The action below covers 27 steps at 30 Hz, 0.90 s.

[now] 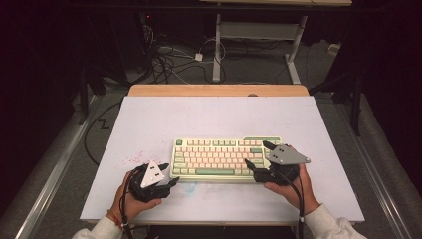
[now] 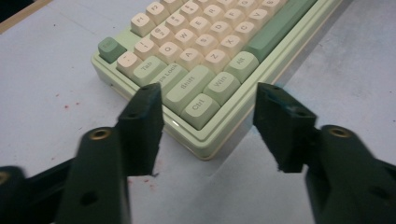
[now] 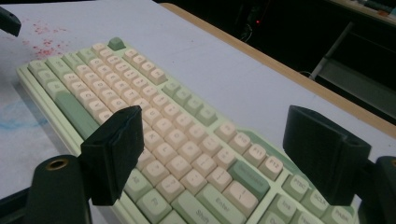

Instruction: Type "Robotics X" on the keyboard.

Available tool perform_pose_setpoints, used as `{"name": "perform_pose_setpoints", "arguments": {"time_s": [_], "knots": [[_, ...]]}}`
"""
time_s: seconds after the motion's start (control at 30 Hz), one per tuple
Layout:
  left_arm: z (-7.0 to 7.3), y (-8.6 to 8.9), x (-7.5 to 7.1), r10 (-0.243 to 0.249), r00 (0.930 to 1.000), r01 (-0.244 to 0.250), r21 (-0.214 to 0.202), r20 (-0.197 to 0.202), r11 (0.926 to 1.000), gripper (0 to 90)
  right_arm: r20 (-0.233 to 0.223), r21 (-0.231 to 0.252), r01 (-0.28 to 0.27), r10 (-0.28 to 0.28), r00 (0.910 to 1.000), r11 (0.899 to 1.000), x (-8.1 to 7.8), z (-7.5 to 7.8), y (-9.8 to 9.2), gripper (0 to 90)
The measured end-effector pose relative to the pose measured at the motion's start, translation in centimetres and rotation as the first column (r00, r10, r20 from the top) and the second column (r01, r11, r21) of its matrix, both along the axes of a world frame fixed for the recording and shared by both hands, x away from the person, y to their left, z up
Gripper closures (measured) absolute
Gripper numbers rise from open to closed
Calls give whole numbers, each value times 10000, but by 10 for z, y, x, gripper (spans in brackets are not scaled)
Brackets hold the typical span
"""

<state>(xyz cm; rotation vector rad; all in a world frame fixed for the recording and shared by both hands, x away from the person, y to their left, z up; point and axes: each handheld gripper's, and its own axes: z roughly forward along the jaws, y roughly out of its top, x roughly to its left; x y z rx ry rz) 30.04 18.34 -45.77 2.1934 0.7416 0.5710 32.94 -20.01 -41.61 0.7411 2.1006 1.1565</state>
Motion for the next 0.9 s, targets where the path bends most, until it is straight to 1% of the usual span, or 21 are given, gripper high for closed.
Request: {"name": "perform_pose_setpoints", "arguments": {"time_s": [0.07, 0.1, 0.17, 0.23, 0.3, 0.33, 0.43, 0.5, 0.53, 0.6, 0.7, 0.8, 0.87, 0.9], "knots": [[2, 1, 0, 4, 9999, -5, -99, -112, 10000, 562, 31, -133, 47, -46, 10000, 9999, -4, -3, -5, 205], [3, 2, 1, -39, 9998, 35, -199, -198, 9998, 608, -1, -135, 82, -82, 10000, 9999, -6, -4, -8, 205], [6, 2, 1, -44, 9997, 39, -234, -224, 9997, 691, 1, -90, 128, -128, 9999, 9999, -11, -6, -14, 205], [8, 2, 2, -117, 9993, 105, -337, -347, 9994, 772, 44, -106, 163, -162, 9999, 9998, -16, -7, -19, 205], [10, 0, 3, -186, 9989, 175, -248, -426, 9995, 835, -11, 22, 178, -178, 9998, 9998, -21, -9, -25, 205], [11, -1, 4, -215, 9989, 210, -132, -425, 9997, 857, -47, 1, 200, -200, 9998, 9998, -23, -10, -28, 205], [15, -5, 5, -297, 9985, 299, 39, -466, 9995, 872, -45, -116, 270, -270, 9996, 9996, -29, -13, -34, 205], [18, -8, 5, -260, 9991, 259, -41, -328, 9997, 873, -94, -85, 346, -347, 9994, 9994, -33, -14, -37, 205], [19, -10, 6, -314, 9989, 313, -44, -344, 9995, 873, -121, -104, 371, -372, 9992, 9993, -35, -15, -39, 204], [21, -14, 7, -421, 9983, 420, -45, -393, 9991, 873, -142, -270, 474, -478, 9988, 9985, -38, -19, -41, 200], [22, -19, 9, -515, 9977, 517, 37, -430, 9987, 873, -148, -603, 462, -472, 9988, 9971, -44, -23, -43, 197], [24, -24, 14, -583, 9969, 579, -82, -533, 9983, 873, -163, -690, 558, -571, 9982, 9961, -48, -26, -45, 197], [23, -29, 17, -674, 9956, 672, -45, -657, 9977, 873, -75, -920, 639, -649, 9979, 9937, -49, -28, -45, 195], [23, -32, 19, -716, 9951, 714, -46, -688, 9974, 873, -35, -927, 648, -654, 9979, 9936, -50, -28, -45, 195]]}}
